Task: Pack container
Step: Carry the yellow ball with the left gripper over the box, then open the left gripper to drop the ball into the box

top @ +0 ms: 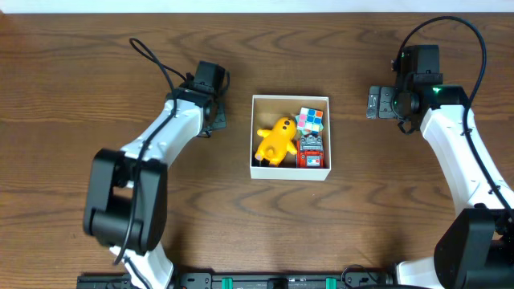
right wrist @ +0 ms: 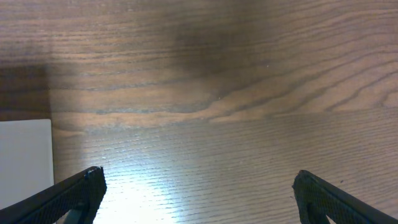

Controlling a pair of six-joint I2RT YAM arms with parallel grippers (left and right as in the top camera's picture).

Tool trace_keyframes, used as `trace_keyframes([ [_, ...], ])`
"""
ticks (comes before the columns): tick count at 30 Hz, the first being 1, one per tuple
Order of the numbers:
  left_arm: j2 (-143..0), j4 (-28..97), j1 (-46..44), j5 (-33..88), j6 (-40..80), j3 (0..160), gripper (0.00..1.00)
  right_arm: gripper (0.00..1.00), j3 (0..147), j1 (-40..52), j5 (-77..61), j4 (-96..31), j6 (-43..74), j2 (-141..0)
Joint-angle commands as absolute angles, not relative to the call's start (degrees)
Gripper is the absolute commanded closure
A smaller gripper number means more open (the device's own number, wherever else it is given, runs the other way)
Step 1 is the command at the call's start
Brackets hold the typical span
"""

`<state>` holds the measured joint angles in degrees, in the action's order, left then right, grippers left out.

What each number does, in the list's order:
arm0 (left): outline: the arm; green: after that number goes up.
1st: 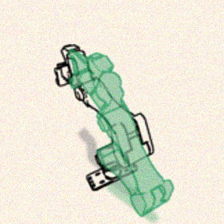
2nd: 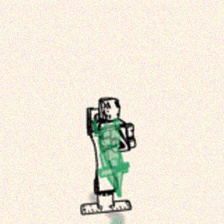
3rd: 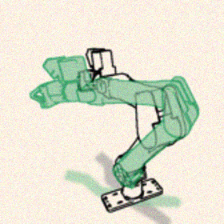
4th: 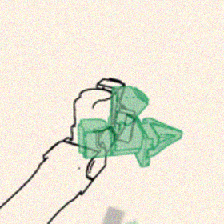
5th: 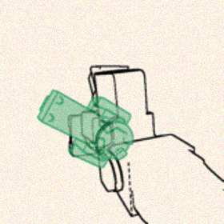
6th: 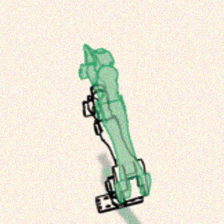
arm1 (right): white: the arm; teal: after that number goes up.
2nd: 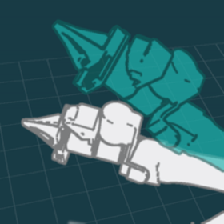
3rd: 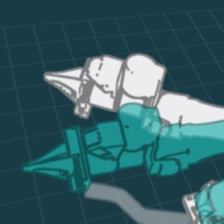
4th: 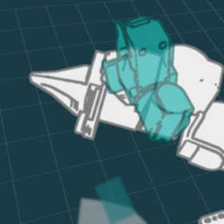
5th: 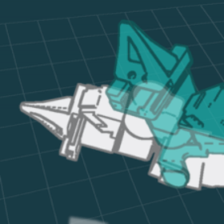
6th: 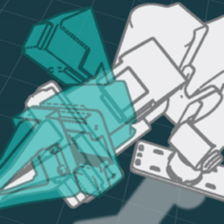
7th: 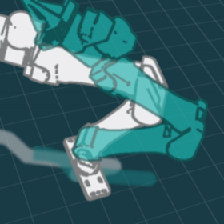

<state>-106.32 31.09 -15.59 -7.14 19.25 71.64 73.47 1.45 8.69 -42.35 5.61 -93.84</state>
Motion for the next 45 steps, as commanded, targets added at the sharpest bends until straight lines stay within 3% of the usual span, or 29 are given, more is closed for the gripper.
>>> trace_keyframes([
  [1,-98.3,31.2,-16.0,-1.1,18.9,71.5,0.94,0.01,74.4,1.3,9.2,-42.3,5.3,-93.1],
  [9,-84.3,28.4,-18.9,17.6,18.9,71.5,0.94,0.02,74.4,1.3,9.2,-42.3,5.3,-93.1],
  [20,-84.8,26.3,-30.2,8.0,18.9,71.5,0.94,0.01,74.4,1.3,9.2,-42.3,5.3,-93.1],
  [30,-94.4,19.0,-31.3,7.8,18.9,71.5,0.93,0.01,74.4,1.3,9.2,-42.3,5.3,-93.1],
  [33,-95.9,18.7,-31.3,7.5,18.9,71.5,0.83,0.01,74.4,1.3,9.2,-42.3,5.3,-93.1],
  [37,-96.2,19.0,-31.3,5.4,18.9,71.5,0.57,0.01,74.4,1.3,9.2,-42.3,5.3,-93.1],
  [40,-96.0,18.9,-31.3,5.3,18.8,71.5,0.45,0.01,74.4,1.3,9.2,-42.3,5.3,-93.1],
  [45,-94.3,17.3,-30.8,5.2,17.3,71.5,0.43,0.01,74.4,1.3,9.2,-42.3,5.3,-93.1],
])
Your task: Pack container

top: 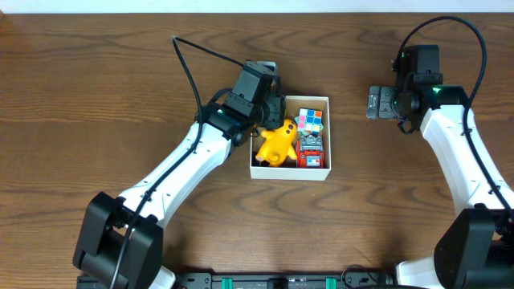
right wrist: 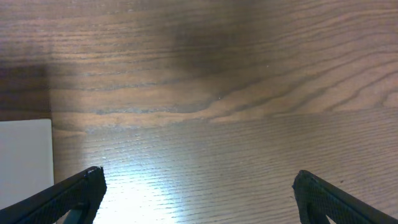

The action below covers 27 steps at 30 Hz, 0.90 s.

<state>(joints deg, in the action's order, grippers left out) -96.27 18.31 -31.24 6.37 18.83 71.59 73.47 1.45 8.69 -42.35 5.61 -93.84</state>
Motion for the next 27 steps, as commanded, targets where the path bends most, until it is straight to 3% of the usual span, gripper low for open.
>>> trace_keyframes([
  [1,-93.4,17.0,-30.4,5.2,17.3,71.5,0.43,0.01,74.4,1.3,9.2,-42.3,5.3,-93.1],
  [12,-85.8,25.8,-24.2,-12.3,17.4,71.5,0.41,0.01,74.4,1.3,9.2,-42.3,5.3,-93.1],
  [19,-85.7,30.9,-16.6,-13.1,17.4,71.5,0.34,0.01,74.4,1.3,9.2,-42.3,5.3,-93.1],
  [23,-85.7,32.6,-13.8,-13.1,17.4,71.5,0.16,0.01,74.4,1.3,9.2,-42.3,5.3,-93.1],
  [24,-85.7,33.2,-13.4,-13.1,17.4,71.5,0.02,0.01,74.4,1.3,9.2,-42.3,5.3,-93.1],
  [27,-85.7,34.1,-13.1,-13.1,17.4,71.5,0.02,0.01,74.4,1.3,9.2,-42.3,5.3,-93.1],
])
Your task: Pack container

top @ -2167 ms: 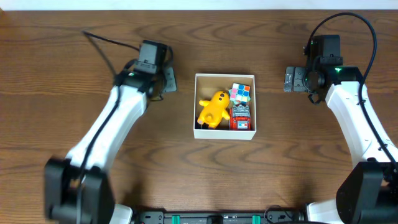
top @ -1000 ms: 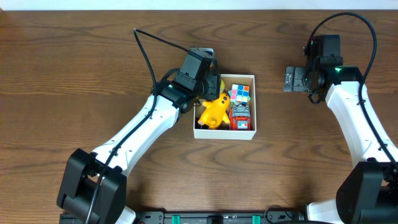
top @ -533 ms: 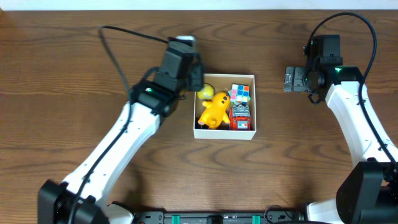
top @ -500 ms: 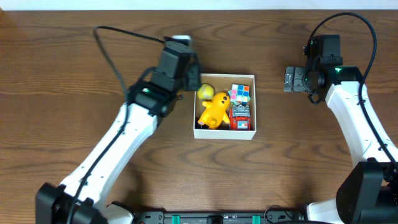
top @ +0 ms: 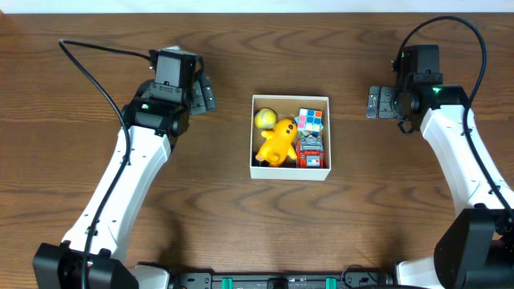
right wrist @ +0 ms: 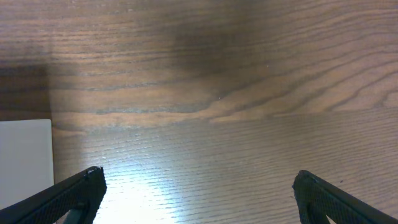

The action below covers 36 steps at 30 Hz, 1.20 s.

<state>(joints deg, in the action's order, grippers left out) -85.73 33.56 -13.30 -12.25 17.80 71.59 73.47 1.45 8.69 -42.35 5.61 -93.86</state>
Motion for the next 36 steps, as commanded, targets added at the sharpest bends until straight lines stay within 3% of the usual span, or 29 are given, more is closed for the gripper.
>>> trace_keyframes([
  [1,-85.7,34.0,-13.1,-13.1,17.4,71.5,0.02,0.01,74.4,1.3,9.2,-42.3,5.3,-93.1],
  [21,-85.7,34.1,-13.1,-13.1,17.4,71.5,0.02,0.01,73.9,1.4,9.2,-42.7,5.3,-92.6],
  [27,-85.7,34.1,-13.1,-13.1,17.4,71.5,0.02,0.01,73.8,4.3,9.2,-43.5,5.3,-81.7],
  [36,-85.7,34.1,-13.1,-13.1,17.4,71.5,0.02,0.01,73.8,15.7,9.2,-43.5,5.3,-57.0],
])
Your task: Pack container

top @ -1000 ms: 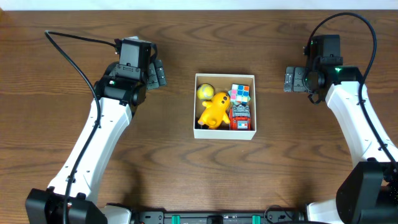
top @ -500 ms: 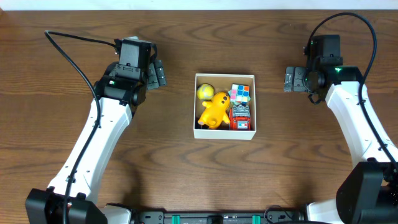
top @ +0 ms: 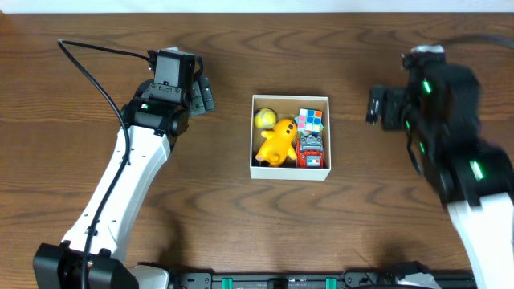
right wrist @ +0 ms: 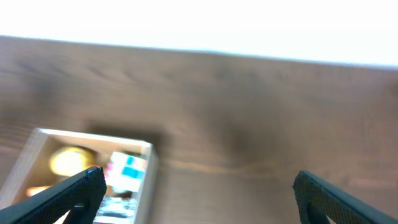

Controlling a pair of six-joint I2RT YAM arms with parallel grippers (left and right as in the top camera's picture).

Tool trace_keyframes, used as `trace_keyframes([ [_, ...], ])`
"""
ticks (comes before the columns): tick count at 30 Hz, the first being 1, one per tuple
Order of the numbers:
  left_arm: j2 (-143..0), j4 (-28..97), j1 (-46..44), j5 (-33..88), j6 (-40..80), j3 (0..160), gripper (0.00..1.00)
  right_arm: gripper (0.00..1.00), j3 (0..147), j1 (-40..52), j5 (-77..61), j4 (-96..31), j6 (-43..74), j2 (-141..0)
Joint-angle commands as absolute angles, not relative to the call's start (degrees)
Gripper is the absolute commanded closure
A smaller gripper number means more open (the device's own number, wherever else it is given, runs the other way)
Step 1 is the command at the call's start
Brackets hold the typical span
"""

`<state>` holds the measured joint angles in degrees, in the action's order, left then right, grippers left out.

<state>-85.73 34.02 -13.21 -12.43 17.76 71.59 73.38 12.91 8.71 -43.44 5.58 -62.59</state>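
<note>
The white box (top: pixel 289 173) stands at the table's centre. It holds a yellow ball (top: pixel 263 119), a yellow figure toy (top: pixel 277 140), a colour cube (top: pixel 310 120) and a red toy (top: pixel 311 150). My left gripper (top: pixel 204 95) hovers left of the box, open and holding nothing. My right gripper (top: pixel 379 106) is to the right of the box, its arm blurred. In the right wrist view the right gripper (right wrist: pixel 199 186) is open wide over bare wood. That view also shows the box (right wrist: pixel 93 138) at lower left, with the ball (right wrist: pixel 68 160) and cube (right wrist: pixel 127 171) inside.
The wooden table (top: pixel 361 209) surrounds the box on all sides. Its far edge meets a white band (right wrist: pixel 199 25) at the top of the wrist view. The left arm's black cable (top: pixel 88 56) loops over the back left.
My right arm has shifted and shows blurred from overhead. Its wrist camera now takes in the box and the table's far edge instead of close tabletop. The left arm has not moved.
At first my left gripper was low on the table left of the box, which held no ball. Then it was over the box's back left corner. After that the yellow ball lay in that corner and the gripper was back out to the left. The right arm stayed still until now.
</note>
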Motion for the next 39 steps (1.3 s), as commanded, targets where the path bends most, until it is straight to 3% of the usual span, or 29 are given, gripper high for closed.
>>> trace_keyframes([
  [1,-85.7,34.1,-13.1,-13.1,17.4,71.5,0.02,0.01,73.8,16.6,9.2,-43.5,5.3,-54.6],
  [11,-85.7,34.1,-13.1,-13.1,17.4,71.5,0.02,0.01,71.8,16.2,0.3,-47.2,6.4,-28.9],
  [19,-85.7,34.1,-13.1,-13.1,17.4,71.5,0.02,0.01,57.2,10.9,-0.5,-46.0,6.7,-13.1],
  [29,-85.7,34.1,-13.1,-13.1,17.4,71.5,0.02,0.01,26.5,5.5,-1.0,-21.8,7.2,-2.4],
  [39,-85.7,34.1,-13.1,-13.1,17.4,71.5,0.02,0.01,9.6,2.6,-0.8,-7.2,7.2,-1.3],
])
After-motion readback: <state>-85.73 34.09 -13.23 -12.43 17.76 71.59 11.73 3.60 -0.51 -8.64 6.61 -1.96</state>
